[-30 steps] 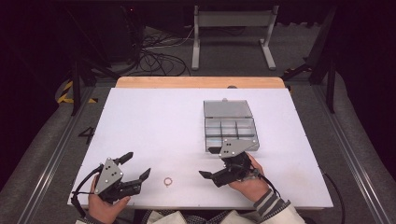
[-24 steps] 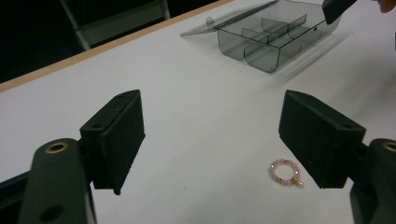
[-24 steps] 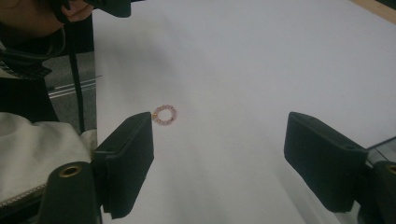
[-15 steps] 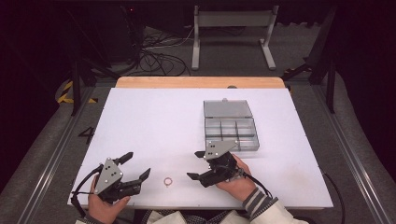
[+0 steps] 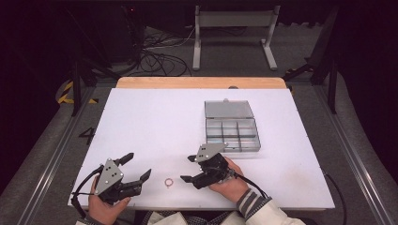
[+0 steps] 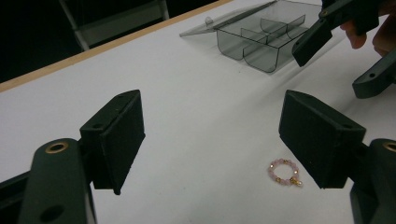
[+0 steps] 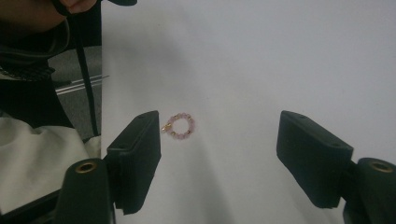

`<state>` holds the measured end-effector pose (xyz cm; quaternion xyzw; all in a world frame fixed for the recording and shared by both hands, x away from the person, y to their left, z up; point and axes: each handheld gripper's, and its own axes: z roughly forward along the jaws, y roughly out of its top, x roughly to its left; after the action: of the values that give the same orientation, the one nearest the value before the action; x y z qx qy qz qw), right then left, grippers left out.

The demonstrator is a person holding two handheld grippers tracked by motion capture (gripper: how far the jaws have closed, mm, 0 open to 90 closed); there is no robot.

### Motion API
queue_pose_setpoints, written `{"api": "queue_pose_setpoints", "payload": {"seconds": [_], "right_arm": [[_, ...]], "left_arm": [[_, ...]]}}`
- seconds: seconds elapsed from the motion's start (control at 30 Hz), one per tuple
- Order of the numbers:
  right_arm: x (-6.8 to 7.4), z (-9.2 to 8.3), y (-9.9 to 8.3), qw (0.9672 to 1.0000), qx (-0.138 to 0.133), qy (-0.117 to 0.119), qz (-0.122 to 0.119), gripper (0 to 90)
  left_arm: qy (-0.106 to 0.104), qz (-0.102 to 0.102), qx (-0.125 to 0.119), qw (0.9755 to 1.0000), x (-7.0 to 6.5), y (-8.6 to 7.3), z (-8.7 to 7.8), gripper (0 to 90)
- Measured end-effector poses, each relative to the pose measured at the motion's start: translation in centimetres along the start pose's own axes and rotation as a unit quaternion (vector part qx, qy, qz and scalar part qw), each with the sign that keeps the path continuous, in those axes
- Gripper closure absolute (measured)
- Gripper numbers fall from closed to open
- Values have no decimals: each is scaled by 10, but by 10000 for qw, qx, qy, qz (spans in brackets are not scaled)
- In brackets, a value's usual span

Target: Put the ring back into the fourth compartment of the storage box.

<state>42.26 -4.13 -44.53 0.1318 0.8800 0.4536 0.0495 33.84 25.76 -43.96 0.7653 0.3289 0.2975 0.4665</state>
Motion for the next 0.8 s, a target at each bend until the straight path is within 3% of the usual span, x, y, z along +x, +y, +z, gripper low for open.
{"api": "queue_pose_setpoints", "payload": {"seconds": [0.8], "right_arm": [[11, 50, -5, 9991, 366, 204, -118, 392]], "left_arm": [[-33, -9, 15, 10000, 0, 0, 0, 229]]}}
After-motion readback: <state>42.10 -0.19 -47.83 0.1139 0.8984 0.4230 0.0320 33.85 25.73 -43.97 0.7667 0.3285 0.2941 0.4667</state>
